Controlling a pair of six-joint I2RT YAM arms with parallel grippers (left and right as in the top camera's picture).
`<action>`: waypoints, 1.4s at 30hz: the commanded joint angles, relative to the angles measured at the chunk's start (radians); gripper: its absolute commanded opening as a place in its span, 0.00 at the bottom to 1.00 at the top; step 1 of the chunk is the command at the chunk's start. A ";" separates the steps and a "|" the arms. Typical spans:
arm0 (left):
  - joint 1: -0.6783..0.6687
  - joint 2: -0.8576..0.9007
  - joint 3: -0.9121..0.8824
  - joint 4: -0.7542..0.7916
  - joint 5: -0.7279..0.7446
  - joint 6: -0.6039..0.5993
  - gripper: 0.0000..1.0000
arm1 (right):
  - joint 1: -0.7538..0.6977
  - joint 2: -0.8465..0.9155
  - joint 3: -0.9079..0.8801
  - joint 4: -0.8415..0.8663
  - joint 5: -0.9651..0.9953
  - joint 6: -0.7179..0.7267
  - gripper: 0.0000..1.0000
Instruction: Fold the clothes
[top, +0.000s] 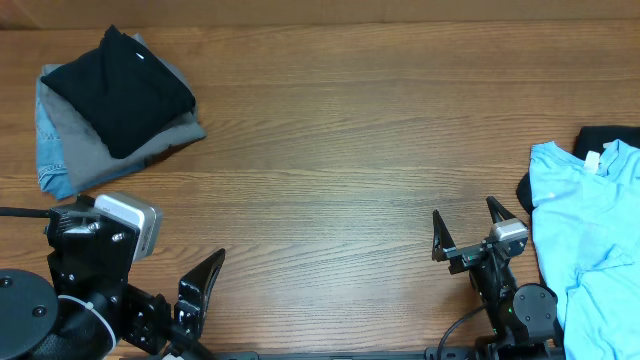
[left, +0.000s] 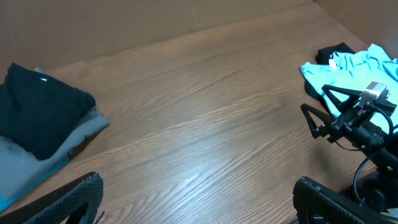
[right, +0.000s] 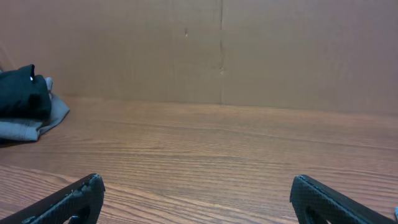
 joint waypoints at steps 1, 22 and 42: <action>-0.007 0.003 0.001 0.002 -0.015 -0.016 1.00 | -0.007 -0.012 -0.011 0.006 -0.005 -0.001 1.00; 0.500 -0.076 -0.156 0.132 0.041 -0.008 1.00 | -0.007 -0.012 -0.011 0.006 -0.005 -0.001 1.00; 0.720 -0.739 -1.326 1.047 0.209 0.084 1.00 | -0.007 -0.012 -0.011 0.006 -0.005 -0.001 1.00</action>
